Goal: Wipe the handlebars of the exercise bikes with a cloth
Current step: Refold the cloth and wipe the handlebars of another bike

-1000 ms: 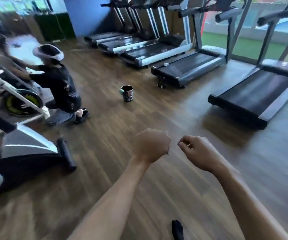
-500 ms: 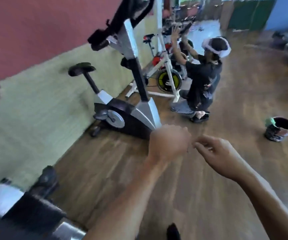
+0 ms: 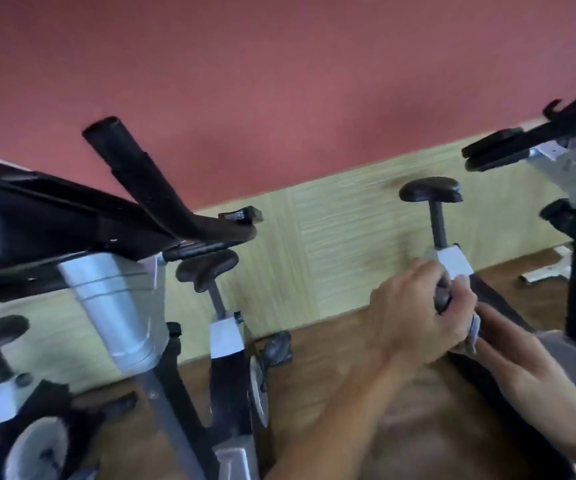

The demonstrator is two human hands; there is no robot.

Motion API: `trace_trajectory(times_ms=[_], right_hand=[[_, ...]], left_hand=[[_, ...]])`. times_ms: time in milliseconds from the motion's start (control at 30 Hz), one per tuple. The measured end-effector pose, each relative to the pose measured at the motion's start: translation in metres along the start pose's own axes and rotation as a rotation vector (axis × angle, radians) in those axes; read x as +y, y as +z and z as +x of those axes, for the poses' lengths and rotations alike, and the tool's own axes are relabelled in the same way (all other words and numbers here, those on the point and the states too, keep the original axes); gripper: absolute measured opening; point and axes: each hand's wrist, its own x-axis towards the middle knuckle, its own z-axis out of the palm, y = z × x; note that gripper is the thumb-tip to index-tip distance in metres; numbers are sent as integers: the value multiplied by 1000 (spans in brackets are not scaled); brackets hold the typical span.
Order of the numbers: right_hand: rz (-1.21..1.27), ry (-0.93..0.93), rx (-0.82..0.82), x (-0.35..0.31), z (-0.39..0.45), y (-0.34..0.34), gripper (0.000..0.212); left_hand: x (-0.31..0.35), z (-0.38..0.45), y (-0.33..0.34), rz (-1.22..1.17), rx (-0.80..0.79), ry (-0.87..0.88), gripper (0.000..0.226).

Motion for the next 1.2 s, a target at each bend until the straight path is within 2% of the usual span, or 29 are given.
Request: trace_trajectory(times_ms=[100,133,233,300,367,467,533,600,667,767,867,967,1067,1133,1200], right_hand=[[70,-38,-164,9,64,2,14],[12,-68,-206,14,84,3,6],[-116,-165,-316,6,137,9,29],[-131,-252,-469,-10,169,19,36],[-180,-340,-621,-31,200,34,32],[-193,-428,-798,-62,240,60,33],[-193,-515,-882,-79,257,83,40],[-159,-568,-961,-92,269,106,44],[-113,-586,-1071,-103,278,127,48],[-14,-595,-1195,-119,293,150,51],[125,-621,-1263,-127,306,167,57],[248,-600,-1313,-122,315,178,50],[293,-518,-1523,-100,325,177,43],[258,-511,-1654,-80,325,172,42],[250,-528,-1716,-66,320,171,40]], left_hand=[[-11,24,-11,22,73,-89,23],[-14,31,-14,39,110,-115,20],[-19,43,-32,97,189,-252,18],[-20,42,-53,135,155,-400,26],[-19,38,-81,162,89,-543,28],[-17,34,-117,202,58,-683,11],[-13,36,-130,147,144,-720,8],[-11,41,-135,83,264,-771,27],[-10,46,-135,151,367,-790,39],[-10,54,-140,308,503,-771,26],[-8,60,-144,215,584,-753,20],[-11,64,-141,122,768,-746,21],[-11,64,-134,106,993,-737,26],[-5,61,-129,115,1065,-744,31],[8,54,-122,125,1061,-781,35]])
